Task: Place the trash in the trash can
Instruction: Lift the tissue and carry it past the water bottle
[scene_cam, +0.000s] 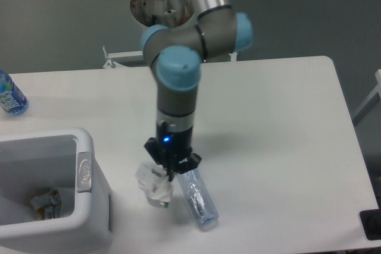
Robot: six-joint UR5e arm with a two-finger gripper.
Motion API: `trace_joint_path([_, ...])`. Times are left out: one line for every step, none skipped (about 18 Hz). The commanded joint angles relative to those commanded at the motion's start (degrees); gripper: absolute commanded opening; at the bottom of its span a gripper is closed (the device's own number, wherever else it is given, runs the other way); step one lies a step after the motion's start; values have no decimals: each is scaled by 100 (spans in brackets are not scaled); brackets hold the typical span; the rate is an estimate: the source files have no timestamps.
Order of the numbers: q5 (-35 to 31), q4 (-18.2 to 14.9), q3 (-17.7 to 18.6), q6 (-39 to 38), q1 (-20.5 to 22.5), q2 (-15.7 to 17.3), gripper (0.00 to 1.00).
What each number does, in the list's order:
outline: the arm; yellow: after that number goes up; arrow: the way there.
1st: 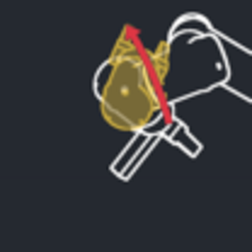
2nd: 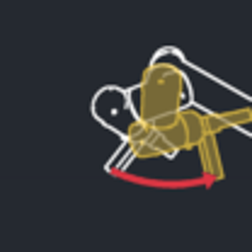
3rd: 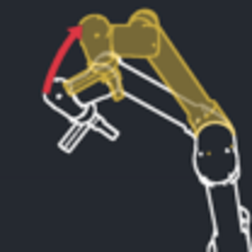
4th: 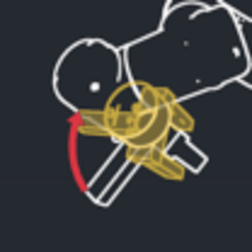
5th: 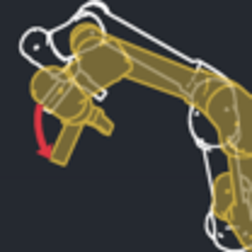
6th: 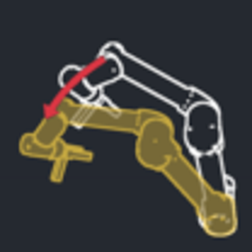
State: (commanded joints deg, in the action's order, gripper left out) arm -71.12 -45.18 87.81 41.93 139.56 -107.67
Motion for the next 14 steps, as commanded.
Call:
trace_joint_path([202,0,-71,-192,158,149,0])
trace_joint_path([491,0,-167,-472,403,272,0])
trace_joint_path([642,0,-264,-597,510,282,0])
trace_joint_path([748,0,-360,-729,563,282,0])
trace_joint_path([801,0,-448,-895,573,300,0])
trace_joint_path([836,0,-519,-1080,573,308,0])
trace_joint_path([845,0,-581,-1264,573,317,0])
trace_joint_path([863,0,-659,-1405,529,335,0])
trace_joint_path([915,0,-730,-1598,511,370,0])
trace_joint_path([968,0,-739,-1835,494,405,0])
trace_joint_path([986,0,-748,-2055,476,475,0])
trace_joint_path([977,0,-748,-2266,467,597,0])
trace_joint_path([977,0,-722,-2486,467,668,0])
trace_joint_path([986,0,-704,-2671,459,730,0])
